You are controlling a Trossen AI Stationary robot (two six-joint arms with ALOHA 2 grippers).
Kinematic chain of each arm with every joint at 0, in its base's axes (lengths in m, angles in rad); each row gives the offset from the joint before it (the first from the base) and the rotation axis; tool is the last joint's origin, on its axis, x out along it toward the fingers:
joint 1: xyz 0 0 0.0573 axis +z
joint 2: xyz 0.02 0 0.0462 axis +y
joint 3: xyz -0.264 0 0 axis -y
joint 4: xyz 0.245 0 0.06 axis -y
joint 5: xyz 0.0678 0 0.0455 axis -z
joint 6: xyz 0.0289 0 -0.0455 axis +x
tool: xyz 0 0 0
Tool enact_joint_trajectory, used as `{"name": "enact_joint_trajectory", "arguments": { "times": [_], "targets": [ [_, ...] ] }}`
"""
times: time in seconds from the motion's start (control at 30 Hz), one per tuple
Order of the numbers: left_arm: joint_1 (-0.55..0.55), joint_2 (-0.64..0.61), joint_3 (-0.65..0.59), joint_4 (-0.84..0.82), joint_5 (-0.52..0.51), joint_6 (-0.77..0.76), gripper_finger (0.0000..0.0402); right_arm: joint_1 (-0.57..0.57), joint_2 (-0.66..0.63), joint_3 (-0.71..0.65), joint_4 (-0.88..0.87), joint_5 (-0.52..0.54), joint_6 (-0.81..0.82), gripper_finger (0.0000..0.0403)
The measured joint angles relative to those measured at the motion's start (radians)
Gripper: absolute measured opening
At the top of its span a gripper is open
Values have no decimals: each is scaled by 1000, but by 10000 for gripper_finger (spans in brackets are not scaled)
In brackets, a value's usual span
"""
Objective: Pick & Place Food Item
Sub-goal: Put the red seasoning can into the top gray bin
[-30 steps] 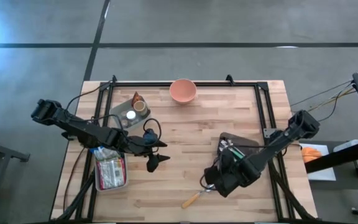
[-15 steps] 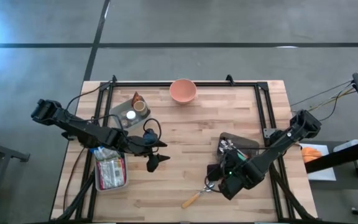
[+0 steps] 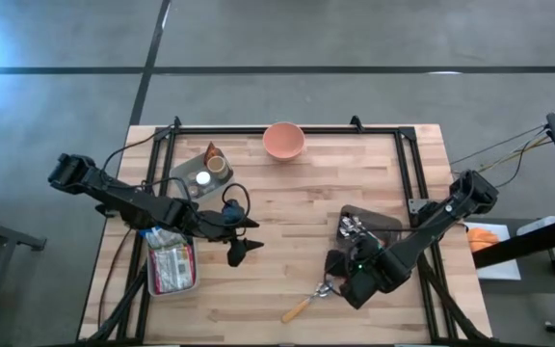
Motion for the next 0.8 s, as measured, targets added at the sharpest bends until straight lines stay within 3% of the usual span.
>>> {"name": "enact_joint_trajectory", "arguments": {
  "times": [0.27, 0.57, 0.8],
  "targets": [
    [0, 0, 0, 0, 0, 0, 313, -8, 0, -7, -46, -79, 90, 235],
    [-1, 0, 0, 0, 0, 0, 313, -21, 7, -17, -74, -77, 179, 390],
    [-1, 0, 0, 0, 0, 0, 313, -51, 38, -17, -37, -75, 108, 380]
  ]
}}
